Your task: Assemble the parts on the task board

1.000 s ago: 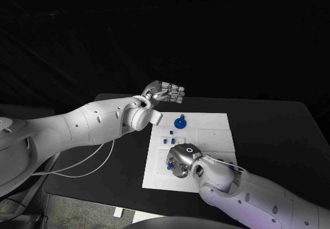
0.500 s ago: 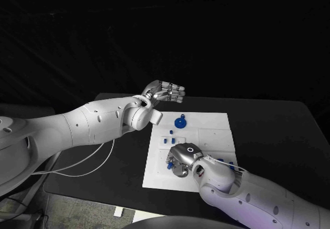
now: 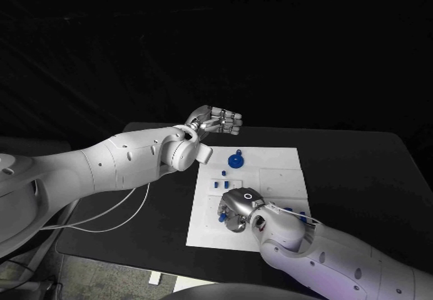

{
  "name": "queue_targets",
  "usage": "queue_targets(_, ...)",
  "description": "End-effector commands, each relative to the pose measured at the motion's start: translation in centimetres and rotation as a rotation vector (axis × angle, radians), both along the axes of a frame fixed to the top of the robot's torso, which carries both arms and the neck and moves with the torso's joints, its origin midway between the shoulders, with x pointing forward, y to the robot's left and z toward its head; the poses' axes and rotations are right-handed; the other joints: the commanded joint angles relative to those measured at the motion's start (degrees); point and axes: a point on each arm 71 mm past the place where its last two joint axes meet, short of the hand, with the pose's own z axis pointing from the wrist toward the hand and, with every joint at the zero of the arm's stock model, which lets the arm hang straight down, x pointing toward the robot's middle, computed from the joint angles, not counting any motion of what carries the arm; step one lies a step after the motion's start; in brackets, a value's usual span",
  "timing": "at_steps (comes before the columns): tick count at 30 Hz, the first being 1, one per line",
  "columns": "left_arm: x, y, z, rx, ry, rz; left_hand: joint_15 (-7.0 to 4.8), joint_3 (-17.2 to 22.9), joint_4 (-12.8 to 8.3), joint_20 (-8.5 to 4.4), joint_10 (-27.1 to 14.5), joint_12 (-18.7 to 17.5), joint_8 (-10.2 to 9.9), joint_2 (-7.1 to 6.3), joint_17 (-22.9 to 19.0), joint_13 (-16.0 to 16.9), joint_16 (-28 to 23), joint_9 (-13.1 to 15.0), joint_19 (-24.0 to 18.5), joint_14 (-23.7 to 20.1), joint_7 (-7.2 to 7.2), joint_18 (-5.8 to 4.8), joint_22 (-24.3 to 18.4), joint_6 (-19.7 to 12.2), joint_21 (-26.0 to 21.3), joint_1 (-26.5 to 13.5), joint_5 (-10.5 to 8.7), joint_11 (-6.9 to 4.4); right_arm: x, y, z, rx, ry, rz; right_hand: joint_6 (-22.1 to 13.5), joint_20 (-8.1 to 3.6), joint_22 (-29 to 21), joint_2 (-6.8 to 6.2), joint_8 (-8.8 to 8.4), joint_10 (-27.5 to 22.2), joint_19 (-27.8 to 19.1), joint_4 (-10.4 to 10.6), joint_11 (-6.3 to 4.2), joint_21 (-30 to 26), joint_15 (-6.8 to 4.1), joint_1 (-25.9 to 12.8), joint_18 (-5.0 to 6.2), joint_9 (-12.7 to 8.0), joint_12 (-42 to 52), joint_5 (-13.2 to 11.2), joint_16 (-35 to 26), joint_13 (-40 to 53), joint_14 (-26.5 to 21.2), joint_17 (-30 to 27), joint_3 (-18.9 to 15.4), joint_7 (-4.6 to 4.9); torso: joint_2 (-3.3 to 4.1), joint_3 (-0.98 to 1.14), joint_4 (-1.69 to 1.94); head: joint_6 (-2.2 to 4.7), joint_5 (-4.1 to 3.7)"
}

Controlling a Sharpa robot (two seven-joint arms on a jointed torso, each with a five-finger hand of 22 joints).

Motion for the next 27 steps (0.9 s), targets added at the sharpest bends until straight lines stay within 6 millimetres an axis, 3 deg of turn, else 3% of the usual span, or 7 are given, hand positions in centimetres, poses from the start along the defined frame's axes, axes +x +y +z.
queue_targets(1, -0.03, -0.32, 0.12, -0.012, -0.002, -0.016, -0.11, -0.1, 0.1, -0.09, -0.4, -0.2, 0.3, 0.28, -0.1, -0.1, -0.1, 0.0, 0.4, -0.4, 0.23, 0.5, -0.1, -0.3, 0.1, 0.0, -0.3, 0.06, -0.23, 0.08, -0.62, -0.05, 0.019, 0.009, 0.4, -0.26, 0.0, 0.28, 0.27, 0.2, 2.6, 0.1, -0.11, -0.1, -0.18, -0.2, 0.5, 0.3, 0.3, 0.2, -0.2, 0.1, -0.1, 0.0, 0.1, 0.35, 0.01, 0.0, 0.03, 0.01, -0.08)
queue_targets(11, -0.03, -0.36, 0.11, -0.012, 0.0, -0.018, -0.11, -0.1, 0.1, -0.09, -0.4, -0.2, 0.3, 0.28, -0.1, -0.1, -0.1, 0.0, 0.4, -0.4, 0.23, 0.5, -0.1, -0.3, 0.1, 0.0, -0.3, 0.06, -0.69, 0.54, -1.21, -0.03, 0.028, 0.014, -1.3, -0.01, -0.3, -0.05, 0.22, -1.4, 2.5, 0.2, 0.4, -1.3, 0.13, -0.1, 0.79, 0.1, 0.3, 0.4, -0.4, 0.1, -0.1, -0.3, -0.1, 0.85, -0.01, 0.02, 0.1, -0.08, 0.02)
queue_targets(15, -0.03, -0.32, 0.09, -0.012, 0.002, -0.019, -0.09, -0.2, 0.2, -0.06, -0.4, -0.2, 0.3, 0.27, -0.1, -0.1, -0.1, 0.0, 0.5, -0.4, 0.23, 0.48, -0.5, -0.3, 0.1, 0.0, -0.36, 0.08, -0.67, 0.49, -1.17, 0.001, 0.023, 0.003, -3.5, 0.41, -0.3, -1.14, 0.21, -3.2, 2.6, 0.5, 0.97, -1.5, 0.52, -0.2, 1.23, 0.0, 0.3, 1.9, -0.2, 0.0, -0.1, -0.4, -1.4, 1.33, -0.01, 0.02, 0.02, -0.17, 0.07)
queue_targets(25, -0.03, -0.22, 0.08, -0.011, 0.003, -0.018, -0.09, -0.2, 0.2, -0.06, -0.4, -0.2, 0.3, 0.27, -0.1, -0.1, -0.1, 0.0, 0.5, -0.4, 0.23, 0.48, -0.5, -0.3, 0.1, 0.0, -0.36, 0.08, -0.53, 0.15, -1.07, 0.032, 0.011, -0.018, -5.8, 0.8, -0.4, -3.14, 0.13, -4.4, 2.6, 0.7, 1.37, -1.9, 0.82, -0.3, 1.86, -0.1, 0.2, 2.9, 0.1, 0.0, -0.2, -0.7, -2.0, 1.5, -0.01, 0.06, 0.06, -0.17, 0.11)
queue_targets(27, -0.03, -0.18, 0.08, -0.011, 0.004, -0.017, -0.09, -0.2, 0.2, -0.06, -0.4, -0.2, 0.3, 0.27, -0.1, -0.1, -0.1, 0.0, 0.5, -0.4, 0.23, 0.48, -0.5, -0.3, 0.1, 0.0, -0.36, 0.08, -0.54, 0.11, -1.04, 0.037, 0.01, -0.019, -8.3, 1.06, -0.6, -4.13, 0.08, -7.1, 2.5, 1.1, 2.14, -2.4, 1.24, -1.1, 2.02, -0.3, 0.2, 3.8, 0.1, -0.2, -0.2, -0.9, -2.0, 1.84, -0.02, 0.08, 0.06, -0.18, 0.1)
